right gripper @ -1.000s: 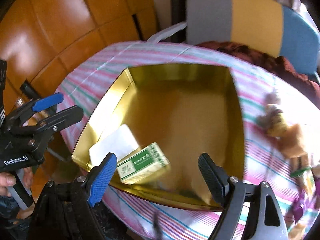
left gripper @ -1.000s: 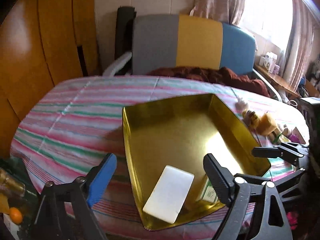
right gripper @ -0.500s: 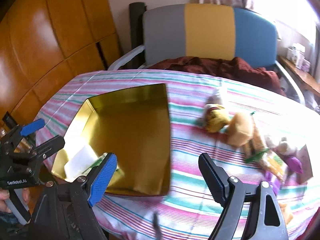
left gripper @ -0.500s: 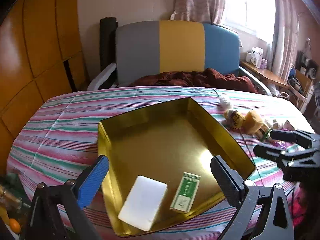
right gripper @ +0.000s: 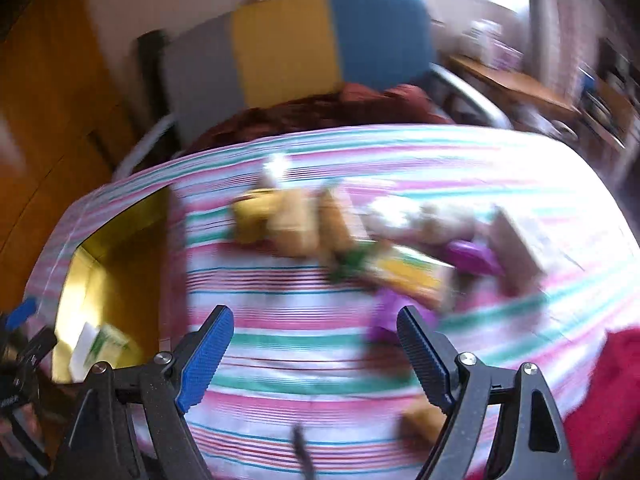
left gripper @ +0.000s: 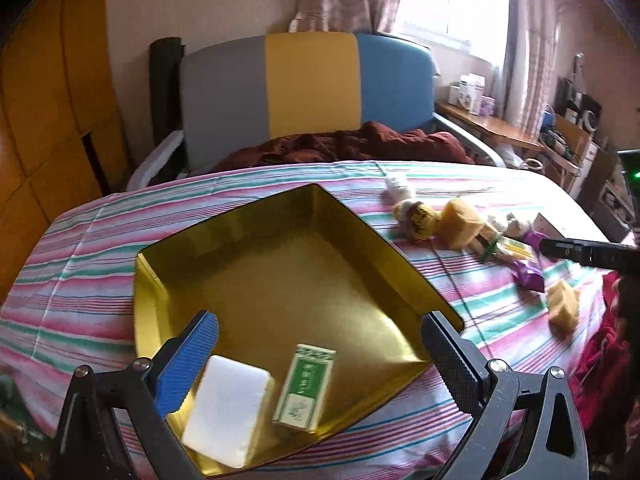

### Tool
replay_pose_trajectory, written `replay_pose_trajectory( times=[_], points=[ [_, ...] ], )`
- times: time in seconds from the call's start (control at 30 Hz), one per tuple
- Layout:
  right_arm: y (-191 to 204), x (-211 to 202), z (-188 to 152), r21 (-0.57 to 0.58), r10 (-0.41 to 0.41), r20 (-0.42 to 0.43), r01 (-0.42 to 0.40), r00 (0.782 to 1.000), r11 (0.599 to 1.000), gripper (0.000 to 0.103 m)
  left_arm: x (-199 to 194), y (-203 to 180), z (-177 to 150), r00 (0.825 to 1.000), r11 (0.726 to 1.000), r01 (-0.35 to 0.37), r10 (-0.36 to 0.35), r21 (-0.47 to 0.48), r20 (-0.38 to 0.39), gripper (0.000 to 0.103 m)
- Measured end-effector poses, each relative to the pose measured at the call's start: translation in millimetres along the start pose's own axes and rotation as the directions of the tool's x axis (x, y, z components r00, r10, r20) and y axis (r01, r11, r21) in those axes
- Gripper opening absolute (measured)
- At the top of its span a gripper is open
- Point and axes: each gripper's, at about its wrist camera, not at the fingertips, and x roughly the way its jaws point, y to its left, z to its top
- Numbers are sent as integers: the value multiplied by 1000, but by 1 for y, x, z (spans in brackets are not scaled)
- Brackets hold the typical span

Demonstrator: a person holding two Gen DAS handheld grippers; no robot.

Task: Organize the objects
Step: 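Move both open tools back toward the pile of snacks, then grasp the yellow sponge cake with right tool while left tool grasps purple packet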

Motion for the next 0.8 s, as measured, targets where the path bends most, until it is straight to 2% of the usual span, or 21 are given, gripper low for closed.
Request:
replay_pose_trajectory(
  times=[0.17, 0.33, 0.5, 0.73, 0.77, 0.8],
  points=[
    [-53, 2, -2, 149, -114, -89, 127, 989, 981, 85, 7, -16, 5, 999, 998, 49, -48, 35, -11, 102],
    [-86, 7, -14, 245, -117, -178, 159, 977, 956, 85, 12, -35, 9, 995, 992, 98, -96, 75, -23, 102],
    [-91, 25, -26, 223, -134, -285, 202, 949, 954, 85, 20, -53, 11, 990, 983, 141, -136, 116, -49, 102],
    [-101, 44, -34, 296, -103, -344, 212, 933, 932, 84, 26, -80, 12, 982, 967, 185, -175, 172, -75, 102],
    [-102, 47, -35, 301, -90, -357, 206, 930, 931, 80, 27, -83, 12, 981, 966, 190, -179, 177, -78, 102],
    [-102, 49, -35, 300, -79, -358, 195, 930, 934, 61, 29, -87, 13, 979, 963, 197, -185, 182, -81, 102]
  ],
)
